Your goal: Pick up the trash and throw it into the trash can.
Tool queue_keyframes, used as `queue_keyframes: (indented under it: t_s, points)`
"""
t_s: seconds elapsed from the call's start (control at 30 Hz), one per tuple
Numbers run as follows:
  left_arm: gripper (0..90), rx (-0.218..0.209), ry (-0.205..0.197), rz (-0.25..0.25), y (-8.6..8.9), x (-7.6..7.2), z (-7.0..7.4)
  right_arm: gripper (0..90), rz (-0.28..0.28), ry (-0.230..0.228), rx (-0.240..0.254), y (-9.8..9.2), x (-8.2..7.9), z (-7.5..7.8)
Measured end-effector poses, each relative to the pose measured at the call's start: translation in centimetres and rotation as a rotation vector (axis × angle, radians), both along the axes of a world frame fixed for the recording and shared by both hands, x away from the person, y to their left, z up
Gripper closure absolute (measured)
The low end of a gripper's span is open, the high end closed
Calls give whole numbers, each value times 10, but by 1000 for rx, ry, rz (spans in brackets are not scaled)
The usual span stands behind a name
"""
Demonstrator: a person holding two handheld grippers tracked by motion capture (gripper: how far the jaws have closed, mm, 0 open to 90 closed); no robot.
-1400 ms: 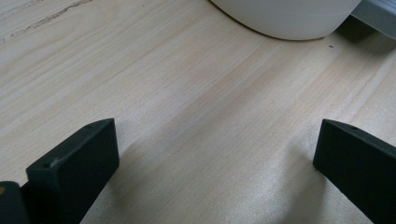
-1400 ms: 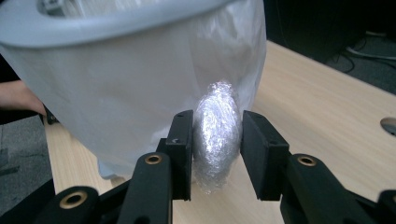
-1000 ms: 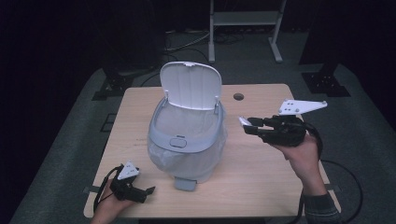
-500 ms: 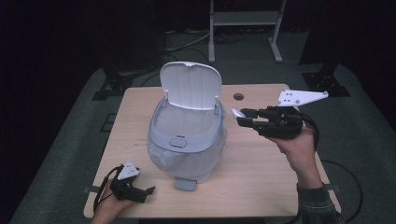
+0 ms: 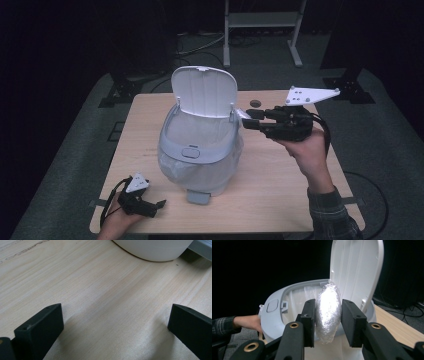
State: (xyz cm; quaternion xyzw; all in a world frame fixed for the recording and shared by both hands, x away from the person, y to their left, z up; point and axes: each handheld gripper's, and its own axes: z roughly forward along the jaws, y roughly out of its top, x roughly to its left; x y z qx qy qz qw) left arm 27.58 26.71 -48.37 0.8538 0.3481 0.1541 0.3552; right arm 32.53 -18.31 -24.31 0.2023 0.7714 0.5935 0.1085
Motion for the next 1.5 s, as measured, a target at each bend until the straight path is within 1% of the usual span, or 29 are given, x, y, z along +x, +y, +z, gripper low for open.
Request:
queue_keyframes:
  t_s: [0.03, 0.1, 0.13, 0.2, 0.23, 0.43, 0.5, 0.77, 0.8, 0.97, 1.03, 1.23, 1.37, 1.43, 1.47, 1.5]
  points:
    - [0, 0, 0, 0, 0, 0, 0, 643, 5, 0, 3, 5, 2, 2]
    - [0, 0, 0, 0, 0, 0, 0, 643, 9, -2, 2, 7, 3, 3]
    - [0, 0, 0, 0, 0, 0, 0, 643, 14, -7, -1, 12, 5, 4]
    - [0, 0, 0, 0, 0, 0, 0, 643, 16, -6, -2, 14, 6, 5]
    - [0, 0, 0, 0, 0, 0, 0, 643, 20, -6, -5, 19, 9, 6]
    - [0, 0, 0, 0, 0, 0, 0, 643, 33, 1, -11, 30, 15, 7]
    - [0, 0, 0, 0, 0, 0, 0, 643, 45, 4, -18, 39, 19, 8]
    - [0, 0, 0, 0, 0, 0, 0, 642, 78, 2, -39, 64, 27, 12]
    - [0, 0, 0, 0, 0, 0, 0, 642, 78, 2, -39, 64, 27, 12]
    - [0, 0, 0, 0, 0, 0, 0, 642, 92, -1, -44, 80, 32, 15]
    - [0, 0, 0, 0, 0, 0, 0, 642, 94, 0, -46, 82, 32, 16]
    - [0, 0, 0, 0, 0, 0, 0, 643, 111, -2, -68, 100, 38, 19]
    - [0, 0, 0, 0, 0, 0, 0, 642, 109, -3, -83, 108, 40, 19]
    - [0, 0, -1, 0, 0, 0, 0, 635, 113, -5, -83, 109, 41, 18]
    - [0, 0, -1, 0, 0, 0, 0, 620, 113, -6, -82, 110, 41, 18]
    - [0, 0, -1, 0, 0, 0, 0, 579, 113, -8, -80, 110, 41, 18]
